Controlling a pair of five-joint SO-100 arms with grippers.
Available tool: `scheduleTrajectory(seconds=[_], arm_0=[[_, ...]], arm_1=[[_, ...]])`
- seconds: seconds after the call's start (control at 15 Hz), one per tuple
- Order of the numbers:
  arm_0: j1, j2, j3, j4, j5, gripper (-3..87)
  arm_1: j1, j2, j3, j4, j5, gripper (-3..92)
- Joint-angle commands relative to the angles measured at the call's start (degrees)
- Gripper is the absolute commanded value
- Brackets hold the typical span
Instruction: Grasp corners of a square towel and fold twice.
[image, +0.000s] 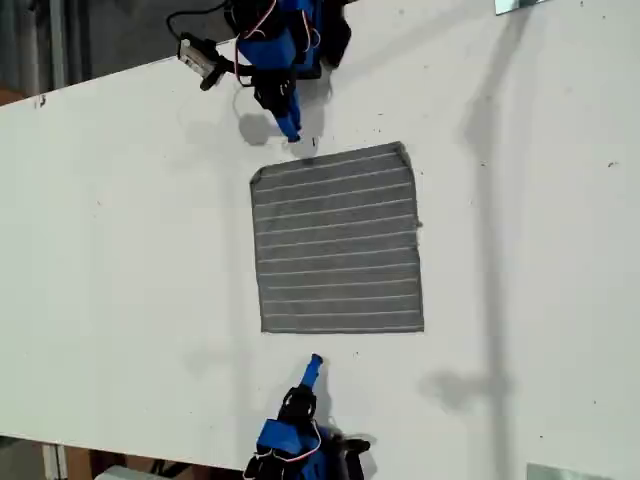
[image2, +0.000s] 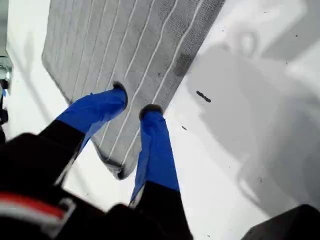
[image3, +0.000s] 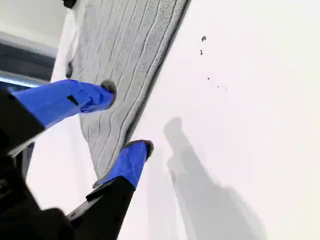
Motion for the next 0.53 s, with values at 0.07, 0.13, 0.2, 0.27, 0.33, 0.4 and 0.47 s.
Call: scheduleTrajectory(seconds=[0.07, 0.13, 0.2, 0.27, 0.33, 0.4, 0.47], arm_0=[[0.62, 0.35, 0.35, 0.0, -19.42, 19.2], [1.41, 0.35, 0.35, 0.0, -23.55, 19.2], [1.14, 0.35, 0.35, 0.0, -26.46, 19.7], [1.41, 0.35, 0.35, -0.09, -32.43, 20.6], [1.93, 0.35, 0.35, 0.09, -37.62, 20.6], [2.11, 0.35, 0.35, 0.09, -39.64, 20.6], [1.93, 0.35, 0.35, 0.18, -32.52, 20.6]], arm_1=[[-0.18, -0.09, -1.58, 0.7, -0.7, 11.9], [-0.88, -0.09, -1.58, 0.7, -0.62, 11.9], [-2.29, -0.09, -1.32, 0.35, 0.26, 11.9], [-2.9, -0.09, -0.44, -1.58, 0.97, 11.9], [-3.34, -0.09, -0.18, -2.9, 1.05, 11.9], [-3.43, -0.09, -0.26, -2.9, 1.05, 11.9], [-3.6, -0.09, -0.44, -2.29, 1.14, 11.9]])
